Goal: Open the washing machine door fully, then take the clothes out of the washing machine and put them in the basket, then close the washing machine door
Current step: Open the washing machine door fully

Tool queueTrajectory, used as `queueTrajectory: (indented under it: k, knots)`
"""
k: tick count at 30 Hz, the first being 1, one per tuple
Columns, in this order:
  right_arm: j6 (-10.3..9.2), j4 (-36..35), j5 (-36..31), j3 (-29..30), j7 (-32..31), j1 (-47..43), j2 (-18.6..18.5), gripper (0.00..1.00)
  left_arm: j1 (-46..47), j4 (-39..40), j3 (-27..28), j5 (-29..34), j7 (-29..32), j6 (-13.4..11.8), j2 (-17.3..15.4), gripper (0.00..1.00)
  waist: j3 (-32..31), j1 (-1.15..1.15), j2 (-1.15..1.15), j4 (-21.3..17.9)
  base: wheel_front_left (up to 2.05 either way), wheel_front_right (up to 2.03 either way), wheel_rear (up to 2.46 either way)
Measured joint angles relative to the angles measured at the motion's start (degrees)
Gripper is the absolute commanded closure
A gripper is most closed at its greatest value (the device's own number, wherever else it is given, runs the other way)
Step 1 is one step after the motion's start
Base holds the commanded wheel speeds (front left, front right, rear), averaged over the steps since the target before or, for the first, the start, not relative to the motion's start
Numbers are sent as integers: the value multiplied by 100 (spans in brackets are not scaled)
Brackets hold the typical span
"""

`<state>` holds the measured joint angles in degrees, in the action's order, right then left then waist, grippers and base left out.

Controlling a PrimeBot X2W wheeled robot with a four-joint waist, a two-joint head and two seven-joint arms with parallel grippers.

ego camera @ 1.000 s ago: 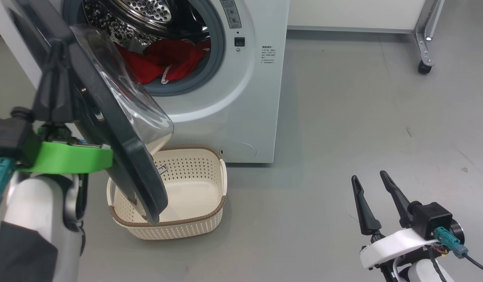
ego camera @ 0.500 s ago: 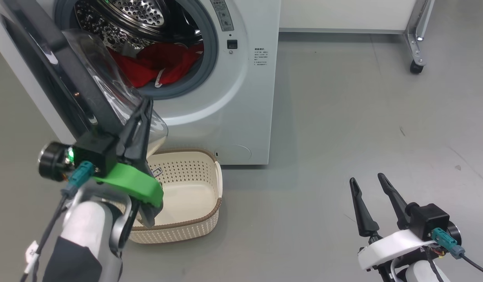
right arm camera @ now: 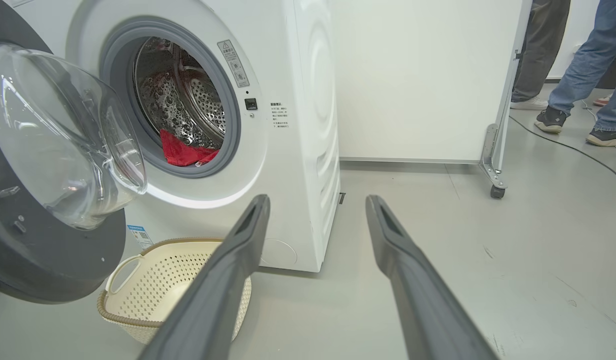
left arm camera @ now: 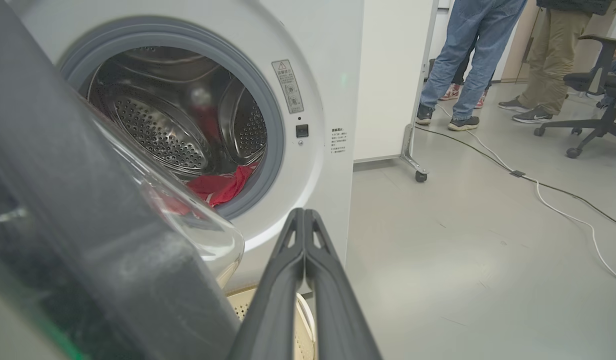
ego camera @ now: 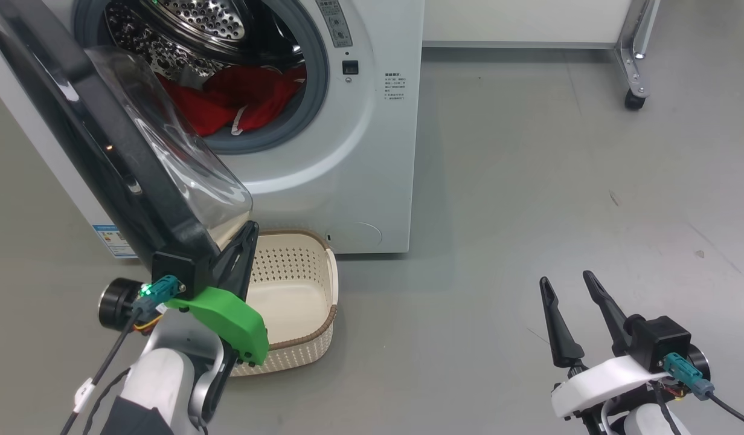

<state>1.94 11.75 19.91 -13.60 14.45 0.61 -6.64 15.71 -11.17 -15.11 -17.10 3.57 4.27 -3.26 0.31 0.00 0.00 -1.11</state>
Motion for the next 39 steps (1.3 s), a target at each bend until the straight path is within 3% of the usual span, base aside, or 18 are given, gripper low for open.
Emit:
queueTrajectory:
  k: [9,22,39]
  knots:
    - [45,31,-33,63,0,0,69,0,-142,-321,82,-557,243,-53,56,100,58,0,0,-33,0,0,0]
    - [52,57,-33,197,0,1,132,0,-160,-521,179,-556,240,-196,56,100,142,0,0,-94,0,0,0]
    - [103,134,-98,346,0,1,180,0,-112,-719,113,-549,105,-194,86,100,137,0,0,31,0,0,0]
